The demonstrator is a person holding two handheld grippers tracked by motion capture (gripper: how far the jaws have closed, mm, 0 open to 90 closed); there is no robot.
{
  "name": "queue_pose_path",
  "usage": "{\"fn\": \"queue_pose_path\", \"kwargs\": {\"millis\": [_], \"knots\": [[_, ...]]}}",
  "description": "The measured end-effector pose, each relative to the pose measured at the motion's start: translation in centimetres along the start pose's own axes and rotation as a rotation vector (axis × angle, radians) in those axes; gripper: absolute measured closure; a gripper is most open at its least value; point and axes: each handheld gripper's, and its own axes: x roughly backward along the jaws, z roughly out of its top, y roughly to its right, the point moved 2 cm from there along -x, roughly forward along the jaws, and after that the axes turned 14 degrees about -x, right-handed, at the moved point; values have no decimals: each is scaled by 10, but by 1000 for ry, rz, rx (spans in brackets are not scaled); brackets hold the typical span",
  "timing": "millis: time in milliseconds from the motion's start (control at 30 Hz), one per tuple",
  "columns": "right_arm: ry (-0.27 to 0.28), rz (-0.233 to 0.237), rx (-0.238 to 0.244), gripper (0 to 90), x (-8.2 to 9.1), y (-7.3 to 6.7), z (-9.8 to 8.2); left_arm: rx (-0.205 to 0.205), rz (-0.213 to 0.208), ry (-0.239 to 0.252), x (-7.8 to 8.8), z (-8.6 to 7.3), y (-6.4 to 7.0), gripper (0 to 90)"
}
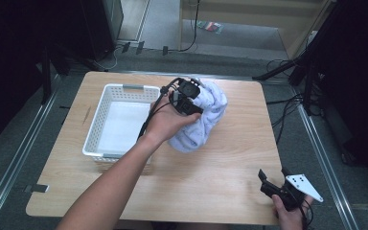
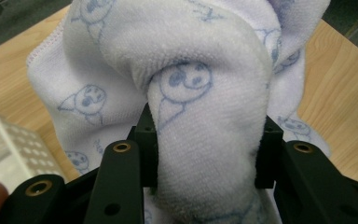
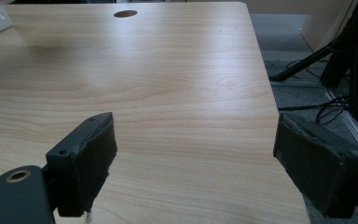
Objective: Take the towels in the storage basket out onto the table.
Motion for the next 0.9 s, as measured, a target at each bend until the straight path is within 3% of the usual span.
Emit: {"fn": "queue_pose_path", "kwargs": {"millis": [467,600,633,733,767,800,900], "knots": [[3,2,2,132,0,0,0,-2,-73,-29,-47,-5,22,566],[7,3,1,132,0,0,0,22,-92,-44,-63,-10,26,544],[6,4,-1,132,0,0,0,27,-101,-68,-70,-12,29,470],[7,4,-3,132,0,0,0,37,-119,-63,-74,-15,30,344],[7,3,-4,132,0,0,0,55,-141,-48,-75,-15,29,178],[7,3,-4,132,0,0,0,74,-149,-45,-75,-16,28,178],[6,4,0,132,0,0,0,73,-148,-32,-69,-16,26,21]]}}
